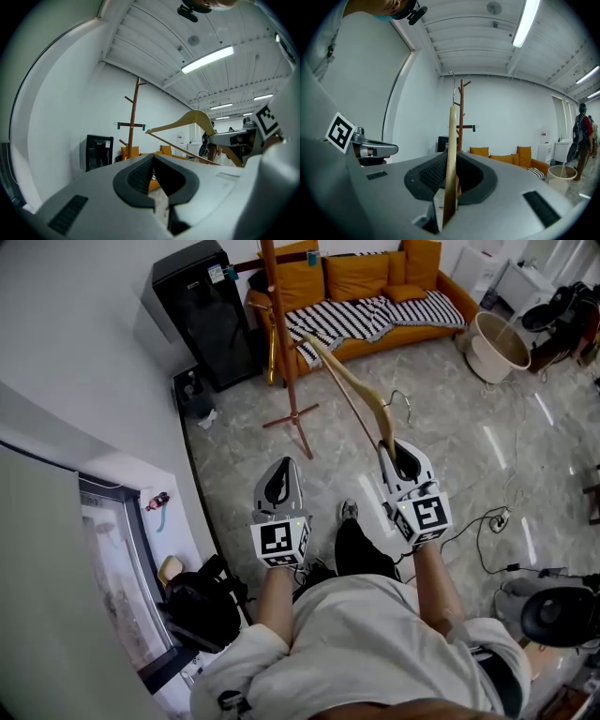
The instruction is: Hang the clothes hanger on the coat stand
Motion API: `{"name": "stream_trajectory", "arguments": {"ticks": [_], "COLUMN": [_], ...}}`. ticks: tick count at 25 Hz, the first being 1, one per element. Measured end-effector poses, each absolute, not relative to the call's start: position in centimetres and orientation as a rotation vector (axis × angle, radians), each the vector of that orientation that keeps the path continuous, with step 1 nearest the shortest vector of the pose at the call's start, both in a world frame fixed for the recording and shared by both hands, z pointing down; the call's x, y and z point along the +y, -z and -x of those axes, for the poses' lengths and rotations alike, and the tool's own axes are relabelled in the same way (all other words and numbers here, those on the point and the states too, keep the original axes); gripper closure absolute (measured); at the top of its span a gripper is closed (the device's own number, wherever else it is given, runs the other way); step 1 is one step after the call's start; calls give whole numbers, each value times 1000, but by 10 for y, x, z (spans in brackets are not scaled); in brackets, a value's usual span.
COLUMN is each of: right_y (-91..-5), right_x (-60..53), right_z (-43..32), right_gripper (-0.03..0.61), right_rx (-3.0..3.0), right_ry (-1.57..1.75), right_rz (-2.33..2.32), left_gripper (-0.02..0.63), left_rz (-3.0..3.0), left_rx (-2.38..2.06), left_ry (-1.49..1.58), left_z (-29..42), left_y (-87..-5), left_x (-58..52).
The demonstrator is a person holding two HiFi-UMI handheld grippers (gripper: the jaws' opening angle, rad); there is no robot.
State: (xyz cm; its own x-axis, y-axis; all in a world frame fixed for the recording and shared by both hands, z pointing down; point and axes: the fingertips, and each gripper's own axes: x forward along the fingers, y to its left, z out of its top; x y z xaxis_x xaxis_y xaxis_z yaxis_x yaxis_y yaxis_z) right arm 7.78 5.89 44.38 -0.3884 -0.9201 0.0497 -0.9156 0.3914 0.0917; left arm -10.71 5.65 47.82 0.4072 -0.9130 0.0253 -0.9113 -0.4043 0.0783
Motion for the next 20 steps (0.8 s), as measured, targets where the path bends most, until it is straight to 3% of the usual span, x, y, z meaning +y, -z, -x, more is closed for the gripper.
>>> {"name": "stream_trajectory", "arguments": {"ticks": [8,20], "right_y": [-454,-474], "right_x": [-18,-113], "right_z": [-106,-137], "right_gripper": [529,529], "right_rx": [-2585,-2748], "right_ry": [50,-3], "right_rz": [-1574,-1049], "left_gripper": [603,603], "left_rz": [-2561,-2520], "left_rx": [-1698,-1845], "left_ry": [-18,-190], "left_z": [80,47], "left_y": [-479,-467], "left_x": [-23,-133]}}
